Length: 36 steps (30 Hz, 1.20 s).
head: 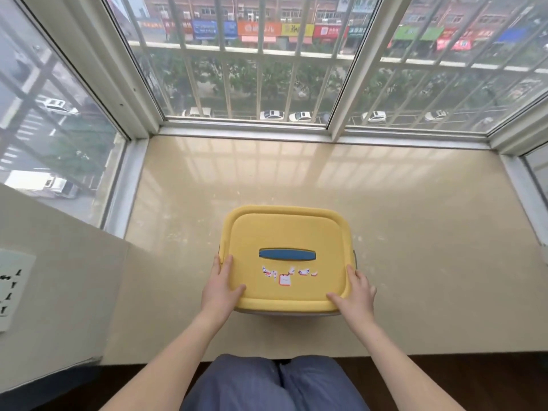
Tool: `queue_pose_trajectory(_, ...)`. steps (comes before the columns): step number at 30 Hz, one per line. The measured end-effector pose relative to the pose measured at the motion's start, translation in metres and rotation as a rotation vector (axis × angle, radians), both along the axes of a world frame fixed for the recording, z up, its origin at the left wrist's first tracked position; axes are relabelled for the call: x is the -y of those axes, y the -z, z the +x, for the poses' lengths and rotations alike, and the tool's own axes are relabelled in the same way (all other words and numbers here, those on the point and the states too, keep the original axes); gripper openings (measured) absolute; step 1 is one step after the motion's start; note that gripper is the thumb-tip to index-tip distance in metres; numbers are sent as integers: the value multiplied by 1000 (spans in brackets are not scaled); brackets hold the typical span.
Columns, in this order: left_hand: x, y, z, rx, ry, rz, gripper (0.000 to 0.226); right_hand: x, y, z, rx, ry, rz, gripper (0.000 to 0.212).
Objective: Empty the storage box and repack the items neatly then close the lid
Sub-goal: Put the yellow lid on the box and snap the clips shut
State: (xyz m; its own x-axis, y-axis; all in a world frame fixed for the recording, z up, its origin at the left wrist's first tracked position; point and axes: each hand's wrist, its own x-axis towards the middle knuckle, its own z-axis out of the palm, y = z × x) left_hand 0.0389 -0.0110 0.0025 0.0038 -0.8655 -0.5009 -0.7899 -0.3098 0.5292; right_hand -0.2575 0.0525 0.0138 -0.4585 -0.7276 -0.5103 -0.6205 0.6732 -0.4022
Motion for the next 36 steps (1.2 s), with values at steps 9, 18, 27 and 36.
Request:
queue_pose_trajectory(9, -6, -3, -3, 130, 110, 76, 85, -6, 0, -3, -19, -84, 62, 91)
queue_pose_trajectory(18, 28, 3, -1, 244, 502, -62, 80, -4, 6, -11, -42, -142, 147, 92)
queue_pose_trajectory(27, 34, 3, -9, 449, 630, -37, 107, -2, 12, -12, -72, -170, 182, 96)
queue_pose_trajectory(36, 34, -1, -13, 514, 650, -32, 106, 3, 6, -17, -51, -215, 173, 99)
